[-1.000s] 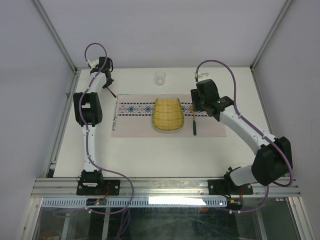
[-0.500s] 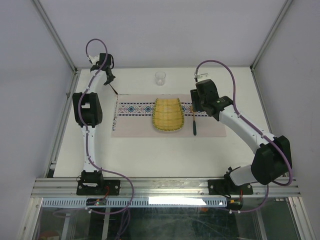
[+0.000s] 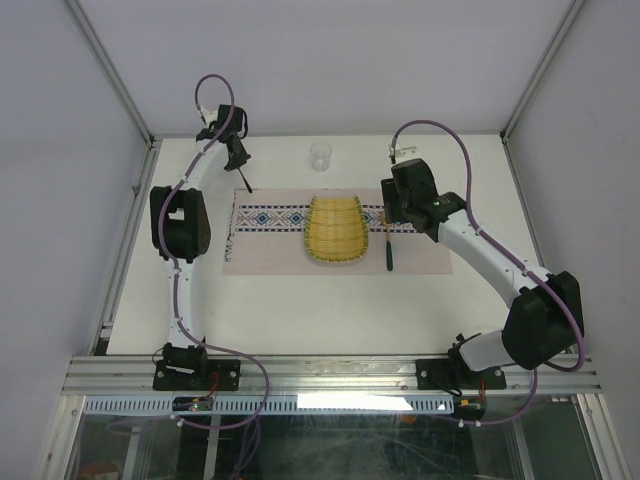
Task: Set the dinner table for one person
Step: Pick up the fork at the center of the board, then place the fork on the napkin.
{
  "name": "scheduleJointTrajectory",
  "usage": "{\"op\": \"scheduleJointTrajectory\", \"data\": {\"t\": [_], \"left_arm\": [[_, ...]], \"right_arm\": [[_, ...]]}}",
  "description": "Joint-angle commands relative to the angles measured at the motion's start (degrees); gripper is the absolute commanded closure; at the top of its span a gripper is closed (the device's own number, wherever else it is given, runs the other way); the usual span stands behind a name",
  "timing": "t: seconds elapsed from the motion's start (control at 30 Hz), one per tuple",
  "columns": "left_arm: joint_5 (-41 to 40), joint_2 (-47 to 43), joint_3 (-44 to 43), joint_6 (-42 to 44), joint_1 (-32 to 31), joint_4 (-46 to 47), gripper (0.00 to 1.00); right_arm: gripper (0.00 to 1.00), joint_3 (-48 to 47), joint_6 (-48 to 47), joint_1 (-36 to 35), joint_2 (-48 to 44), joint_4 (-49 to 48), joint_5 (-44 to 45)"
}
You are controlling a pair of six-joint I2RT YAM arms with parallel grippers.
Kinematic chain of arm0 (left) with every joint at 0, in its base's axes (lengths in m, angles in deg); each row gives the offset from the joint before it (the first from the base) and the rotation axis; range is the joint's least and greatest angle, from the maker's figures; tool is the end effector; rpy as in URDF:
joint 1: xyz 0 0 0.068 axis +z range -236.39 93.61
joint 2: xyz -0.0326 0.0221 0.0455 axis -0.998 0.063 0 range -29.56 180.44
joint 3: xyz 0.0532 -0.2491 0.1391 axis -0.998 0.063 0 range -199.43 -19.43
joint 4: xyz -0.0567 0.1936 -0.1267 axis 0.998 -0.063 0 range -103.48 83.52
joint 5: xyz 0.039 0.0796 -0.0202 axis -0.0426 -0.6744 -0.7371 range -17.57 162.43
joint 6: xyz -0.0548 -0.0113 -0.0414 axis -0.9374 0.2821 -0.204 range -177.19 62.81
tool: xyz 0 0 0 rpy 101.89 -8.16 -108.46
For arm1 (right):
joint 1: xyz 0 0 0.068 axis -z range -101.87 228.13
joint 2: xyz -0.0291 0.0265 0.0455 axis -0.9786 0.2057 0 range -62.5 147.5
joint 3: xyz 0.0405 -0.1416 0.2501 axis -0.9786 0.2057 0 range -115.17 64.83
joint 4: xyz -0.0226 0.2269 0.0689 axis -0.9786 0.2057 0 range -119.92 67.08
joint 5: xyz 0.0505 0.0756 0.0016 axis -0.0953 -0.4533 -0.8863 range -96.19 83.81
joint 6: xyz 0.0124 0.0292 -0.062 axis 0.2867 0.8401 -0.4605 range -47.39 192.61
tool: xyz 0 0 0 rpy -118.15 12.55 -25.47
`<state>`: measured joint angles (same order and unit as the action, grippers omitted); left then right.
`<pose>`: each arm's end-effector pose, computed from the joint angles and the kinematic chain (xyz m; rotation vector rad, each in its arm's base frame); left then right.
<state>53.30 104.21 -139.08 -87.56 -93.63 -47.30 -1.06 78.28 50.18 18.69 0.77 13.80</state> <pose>0.5145 -0.0467 0.2172 -0.6208 2.3807 0.1418 0.2680 0.1204 0.3004 -0.2849 2.2984 -0.1196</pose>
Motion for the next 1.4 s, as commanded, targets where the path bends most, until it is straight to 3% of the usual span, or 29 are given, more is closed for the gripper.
{"op": "scheduleJointTrajectory", "data": {"t": [0.0,0.33,0.63,1.0,1.37], "left_arm": [[3.28,-6.8,3.15,2.24,-1.36,1.1,1.0],[3.43,-16.47,19.34,6.54,-4.98,5.15,1.0],[2.79,-23.08,27.36,10.75,-9.05,9.18,1.0],[0.07,-30.48,43.65,6.72,-15.3,16.81,1.0],[-2.21,-30.45,47.06,4.78,-20.12,19.72,1.0]], "right_arm": [[0.4,-1.94,0.74,0.19,-0.6,-1.94,-0.53],[0.4,-2.49,1.15,0.24,0.36,-1.39,-1.13],[0.4,-2.0,2.21,0.18,0.33,-1.27,-2.75],[0.4,-0.82,2.39,0.21,-1.76,0.19,-2.8],[0.4,0.65,3.35,0.18,-3.61,0.63,-3.01]]}}
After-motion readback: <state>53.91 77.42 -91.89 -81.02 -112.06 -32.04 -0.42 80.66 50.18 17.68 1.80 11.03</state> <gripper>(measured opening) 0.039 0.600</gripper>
